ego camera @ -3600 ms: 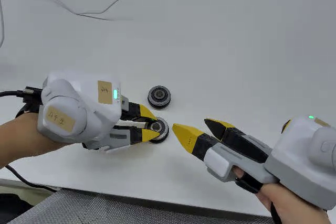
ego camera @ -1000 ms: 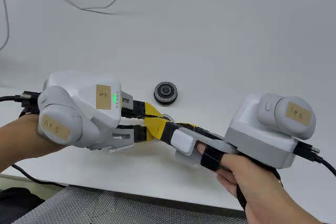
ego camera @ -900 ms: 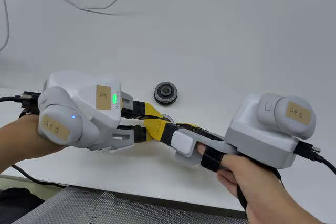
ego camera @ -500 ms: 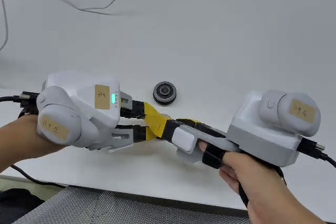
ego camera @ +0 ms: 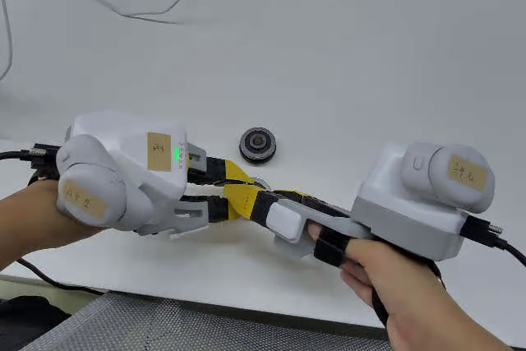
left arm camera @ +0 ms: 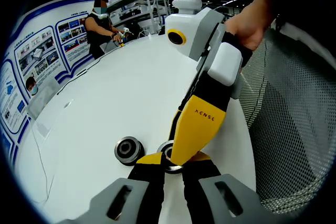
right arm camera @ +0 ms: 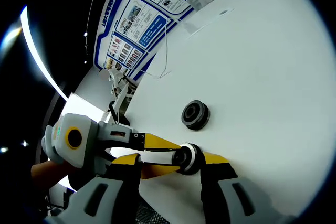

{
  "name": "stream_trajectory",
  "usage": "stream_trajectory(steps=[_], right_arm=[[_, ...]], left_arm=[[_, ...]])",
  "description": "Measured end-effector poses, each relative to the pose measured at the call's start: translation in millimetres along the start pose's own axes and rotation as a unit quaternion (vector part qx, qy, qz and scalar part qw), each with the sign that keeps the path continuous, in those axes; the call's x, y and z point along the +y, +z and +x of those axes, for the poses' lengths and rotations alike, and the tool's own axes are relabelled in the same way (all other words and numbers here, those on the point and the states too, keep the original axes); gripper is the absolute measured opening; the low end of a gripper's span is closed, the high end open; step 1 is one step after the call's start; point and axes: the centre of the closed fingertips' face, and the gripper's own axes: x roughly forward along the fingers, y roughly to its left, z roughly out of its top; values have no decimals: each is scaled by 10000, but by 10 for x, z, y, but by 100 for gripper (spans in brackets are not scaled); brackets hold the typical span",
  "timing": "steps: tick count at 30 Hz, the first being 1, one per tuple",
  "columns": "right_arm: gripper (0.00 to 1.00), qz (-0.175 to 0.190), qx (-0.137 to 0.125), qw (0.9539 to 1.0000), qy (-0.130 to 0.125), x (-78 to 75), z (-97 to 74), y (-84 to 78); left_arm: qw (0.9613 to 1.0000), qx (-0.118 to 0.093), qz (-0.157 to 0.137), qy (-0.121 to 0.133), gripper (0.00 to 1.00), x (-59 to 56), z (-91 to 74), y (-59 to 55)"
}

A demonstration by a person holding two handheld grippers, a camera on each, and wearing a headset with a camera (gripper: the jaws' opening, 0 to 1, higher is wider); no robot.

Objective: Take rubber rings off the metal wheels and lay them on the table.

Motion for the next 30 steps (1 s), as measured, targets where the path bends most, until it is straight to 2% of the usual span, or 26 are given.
stream_trajectory(steps=[5, 11, 14, 24, 25, 26, 30], right_arm=[[47, -112, 100, 9999, -49, -2, -5, -27], [48, -8, 148, 9999, -16, 3, -14, -36], [49, 420, 64, 9991, 80, 12, -17, -6], [45, 570, 71, 9982, 191, -40, -55, 25], [43, 686, 194, 9972, 241, -19, -69, -13], [43, 616, 100, 9978, 212, -31, -55, 13], [43, 498, 128, 9985, 180, -23, -35, -1]], left_arm=[[10000, 6, 11, -5, 12, -4, -2, 6], [10000, 13, 14, -6, 12, -6, -5, 18], [10000, 15, 13, -10, 12, -6, -6, 22], [10000, 4, -3, -9, 12, -7, -6, 27], [10000, 4, -4, -10, 12, -7, -6, 27], [10000, 3, -8, -11, 12, -6, -8, 28], [10000, 9, -6, -10, 12, -5, -12, 32]])
